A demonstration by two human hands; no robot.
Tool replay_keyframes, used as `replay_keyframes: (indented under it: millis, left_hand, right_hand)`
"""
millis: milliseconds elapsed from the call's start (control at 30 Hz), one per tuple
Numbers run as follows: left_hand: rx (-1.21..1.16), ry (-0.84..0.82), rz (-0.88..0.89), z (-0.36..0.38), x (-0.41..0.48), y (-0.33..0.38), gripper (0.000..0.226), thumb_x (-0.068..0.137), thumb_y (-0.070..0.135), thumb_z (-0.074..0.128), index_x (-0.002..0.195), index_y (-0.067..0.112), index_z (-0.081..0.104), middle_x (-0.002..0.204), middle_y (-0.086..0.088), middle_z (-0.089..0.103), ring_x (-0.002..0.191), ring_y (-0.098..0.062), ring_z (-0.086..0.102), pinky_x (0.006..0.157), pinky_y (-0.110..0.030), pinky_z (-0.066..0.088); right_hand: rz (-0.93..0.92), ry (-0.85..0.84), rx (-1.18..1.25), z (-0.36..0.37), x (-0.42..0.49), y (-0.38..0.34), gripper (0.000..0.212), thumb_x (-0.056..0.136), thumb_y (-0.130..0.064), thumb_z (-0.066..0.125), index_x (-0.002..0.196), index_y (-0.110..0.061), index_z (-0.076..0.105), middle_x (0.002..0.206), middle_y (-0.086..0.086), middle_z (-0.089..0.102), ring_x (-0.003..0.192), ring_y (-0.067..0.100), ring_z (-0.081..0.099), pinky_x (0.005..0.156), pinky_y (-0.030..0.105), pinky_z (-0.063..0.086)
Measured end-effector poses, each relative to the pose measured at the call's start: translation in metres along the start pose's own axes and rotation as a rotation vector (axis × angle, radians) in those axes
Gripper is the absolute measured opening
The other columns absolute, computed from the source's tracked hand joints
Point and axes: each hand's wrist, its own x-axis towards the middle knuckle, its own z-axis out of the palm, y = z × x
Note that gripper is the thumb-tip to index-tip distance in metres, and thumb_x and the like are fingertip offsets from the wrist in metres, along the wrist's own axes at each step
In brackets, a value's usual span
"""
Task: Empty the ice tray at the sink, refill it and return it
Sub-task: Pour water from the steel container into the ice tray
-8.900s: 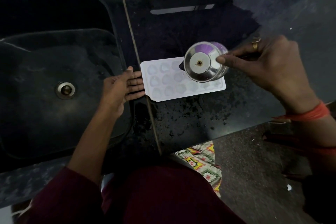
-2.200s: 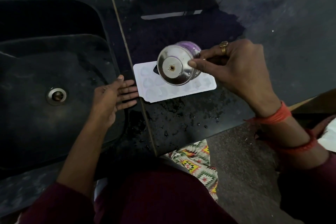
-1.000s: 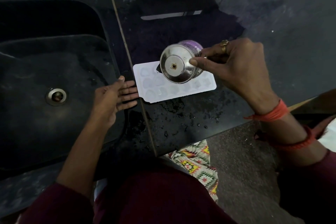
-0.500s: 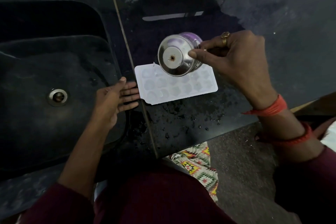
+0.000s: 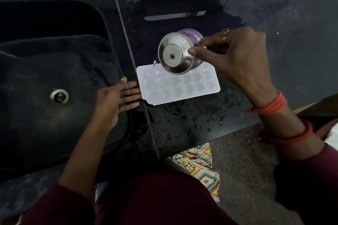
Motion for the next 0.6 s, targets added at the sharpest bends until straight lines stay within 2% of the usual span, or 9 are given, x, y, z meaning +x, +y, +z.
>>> replay_keyframes:
  millis: [100,233,433,600]
  left_hand:
    - [-0.003,-0.001,-0.003,0.0004,-0.0005,0.0006,0.039,0.1,0.04,0.055,0.106,0.005,0.072,0.097,-0.014,0.077,0.09,-0.024,0.076,0.063,-0.031,0.062]
    - [-0.004,-0.003,0.001,-0.0006,-0.0008,0.0021,0.038,0.1,0.04,0.054,0.105,0.006,0.072,0.098,-0.014,0.077,0.09,-0.024,0.076,0.062,-0.029,0.061]
    - [-0.005,-0.006,0.002,-0.0016,-0.0012,0.0028,0.038,0.101,0.039,0.053,0.106,0.006,0.071,0.098,-0.014,0.077,0.089,-0.024,0.076,0.061,-0.029,0.061]
    - [-0.004,-0.003,0.005,-0.0022,-0.0008,0.0031,0.036,0.1,0.039,0.055,0.104,0.007,0.072,0.096,-0.013,0.077,0.089,-0.025,0.076,0.062,-0.03,0.061]
  right_hand:
    - [0.0,0.004,0.005,0.0,0.0011,-0.001,0.037,0.08,-0.045,0.08,0.1,-0.014,0.08,0.083,0.001,0.076,0.07,0.003,0.068,0.063,0.007,0.049]
    - [0.002,0.011,0.007,0.0001,0.0027,-0.0018,0.036,0.081,-0.044,0.08,0.1,-0.014,0.08,0.083,0.001,0.075,0.067,0.0,0.064,0.064,0.006,0.048]
    - [-0.001,0.008,-0.009,0.0009,0.0044,-0.0018,0.036,0.081,-0.045,0.079,0.101,-0.014,0.08,0.085,0.002,0.076,0.069,0.003,0.066,0.065,0.007,0.049]
    - [-0.002,-0.001,-0.021,0.0022,0.0047,-0.0009,0.035,0.081,-0.044,0.079,0.101,-0.015,0.08,0.087,0.002,0.077,0.075,0.008,0.07,0.069,0.014,0.054]
